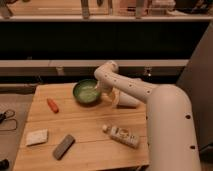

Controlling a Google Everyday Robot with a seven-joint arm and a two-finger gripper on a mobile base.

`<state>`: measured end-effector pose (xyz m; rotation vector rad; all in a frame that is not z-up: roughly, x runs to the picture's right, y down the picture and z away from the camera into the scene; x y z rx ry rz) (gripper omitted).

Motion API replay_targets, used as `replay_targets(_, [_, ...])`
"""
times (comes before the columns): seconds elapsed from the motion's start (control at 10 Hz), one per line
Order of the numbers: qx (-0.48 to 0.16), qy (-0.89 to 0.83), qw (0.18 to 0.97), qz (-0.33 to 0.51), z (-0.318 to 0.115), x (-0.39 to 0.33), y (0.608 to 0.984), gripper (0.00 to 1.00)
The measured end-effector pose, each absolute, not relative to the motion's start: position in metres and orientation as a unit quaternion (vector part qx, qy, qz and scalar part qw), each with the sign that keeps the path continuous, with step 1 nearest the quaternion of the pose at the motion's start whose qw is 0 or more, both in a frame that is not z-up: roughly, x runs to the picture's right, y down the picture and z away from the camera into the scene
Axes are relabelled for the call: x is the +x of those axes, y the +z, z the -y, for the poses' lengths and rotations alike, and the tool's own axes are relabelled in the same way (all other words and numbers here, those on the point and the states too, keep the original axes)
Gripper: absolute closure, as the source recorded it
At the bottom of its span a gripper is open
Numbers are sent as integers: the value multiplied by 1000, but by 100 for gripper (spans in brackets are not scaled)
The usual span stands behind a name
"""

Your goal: Pick up the ceramic bowl

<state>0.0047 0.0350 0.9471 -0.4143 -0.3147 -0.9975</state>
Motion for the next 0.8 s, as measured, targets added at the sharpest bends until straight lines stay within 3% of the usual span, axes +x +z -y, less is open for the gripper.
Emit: replay_targets(0.8, [-201, -496, 830, 157, -53, -12, 967, 20])
